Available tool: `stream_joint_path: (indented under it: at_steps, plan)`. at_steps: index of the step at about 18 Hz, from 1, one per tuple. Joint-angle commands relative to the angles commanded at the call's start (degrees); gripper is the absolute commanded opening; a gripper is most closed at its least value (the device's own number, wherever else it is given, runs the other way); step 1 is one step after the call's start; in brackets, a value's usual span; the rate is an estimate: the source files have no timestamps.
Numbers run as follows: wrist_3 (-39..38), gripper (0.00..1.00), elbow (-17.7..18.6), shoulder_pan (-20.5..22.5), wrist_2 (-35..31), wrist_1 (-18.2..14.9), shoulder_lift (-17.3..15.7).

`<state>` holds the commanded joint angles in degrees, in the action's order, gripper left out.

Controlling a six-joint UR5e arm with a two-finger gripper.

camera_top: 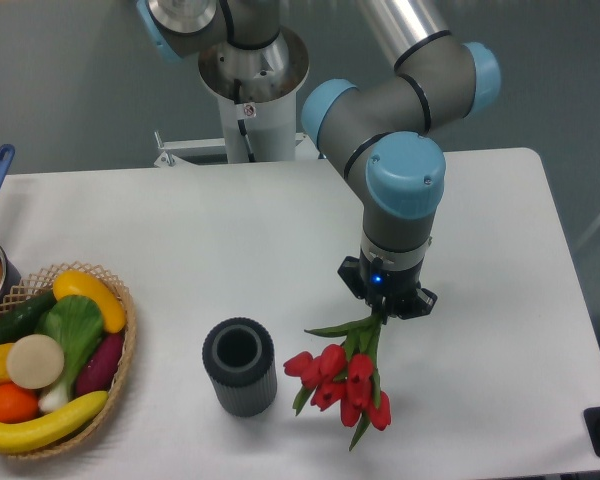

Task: Insert the flowers into the vase
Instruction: 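Lower the gripper holding the red tulips toward the table, then swing the held tulips over the dark grey vase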

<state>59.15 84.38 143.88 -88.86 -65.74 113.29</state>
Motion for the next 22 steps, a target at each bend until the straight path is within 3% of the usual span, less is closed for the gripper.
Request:
stream_joint_path:
  at_steps: [8,10,13,15,22]
  plan:
    - [-0.53,0.0,-0.96,0.18,3.85,1.84,-0.17]
    - [-0.61,0.0,-0.88,0.26,6.31,5.08,-0.26]
    - [-5.43,0.0,-0.27,0.26,13.33,15.61,-0.09]
    - [-8.16,0.0,-0.26,0.26,18.08,20.2,0.0]
    - [-14.48,0.0,-1.05,0.35,39.34,21.44,-0.35]
